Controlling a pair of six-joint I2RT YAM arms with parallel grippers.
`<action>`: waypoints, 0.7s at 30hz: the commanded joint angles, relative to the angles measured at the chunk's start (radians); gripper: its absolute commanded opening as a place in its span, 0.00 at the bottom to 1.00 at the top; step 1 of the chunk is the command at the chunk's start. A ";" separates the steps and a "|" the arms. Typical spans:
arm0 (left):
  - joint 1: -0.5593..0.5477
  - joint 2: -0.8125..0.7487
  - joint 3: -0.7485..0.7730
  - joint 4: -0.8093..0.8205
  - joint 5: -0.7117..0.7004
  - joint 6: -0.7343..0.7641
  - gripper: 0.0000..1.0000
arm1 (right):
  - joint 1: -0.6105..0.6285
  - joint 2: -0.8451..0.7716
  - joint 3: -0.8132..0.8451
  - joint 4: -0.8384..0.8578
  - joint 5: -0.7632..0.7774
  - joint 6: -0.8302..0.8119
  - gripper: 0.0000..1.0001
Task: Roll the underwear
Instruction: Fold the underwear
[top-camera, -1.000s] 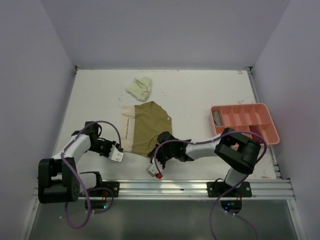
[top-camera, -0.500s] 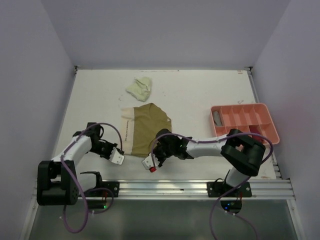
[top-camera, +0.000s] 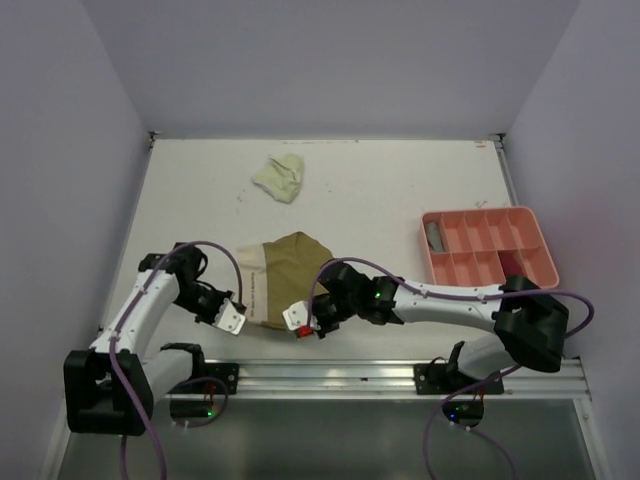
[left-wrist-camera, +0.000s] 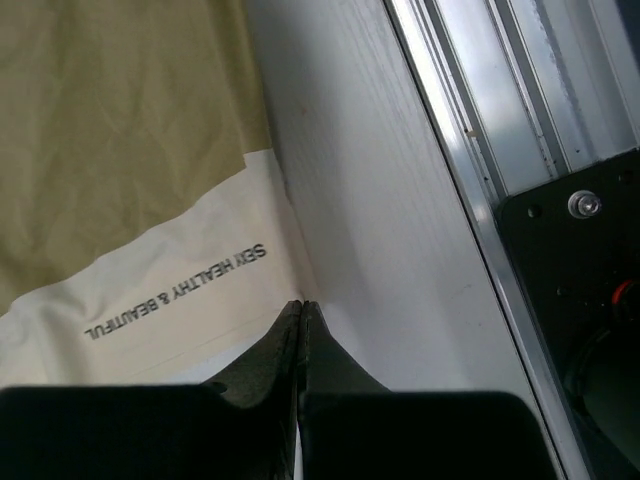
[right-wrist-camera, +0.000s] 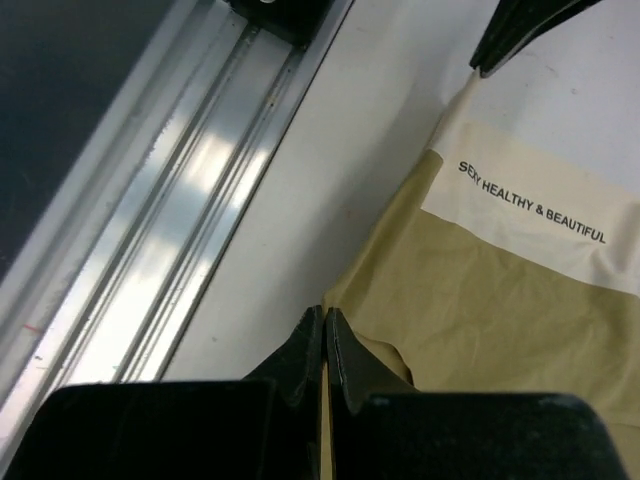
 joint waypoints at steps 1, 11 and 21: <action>-0.013 0.048 0.102 -0.060 0.081 -0.086 0.00 | 0.008 -0.043 0.084 -0.083 -0.059 0.123 0.00; -0.004 0.269 0.347 -0.060 0.221 -0.272 0.00 | -0.147 -0.022 0.219 -0.237 -0.142 0.108 0.00; 0.096 0.446 0.470 -0.023 0.247 -0.373 0.00 | -0.245 0.150 0.389 -0.372 -0.222 0.027 0.00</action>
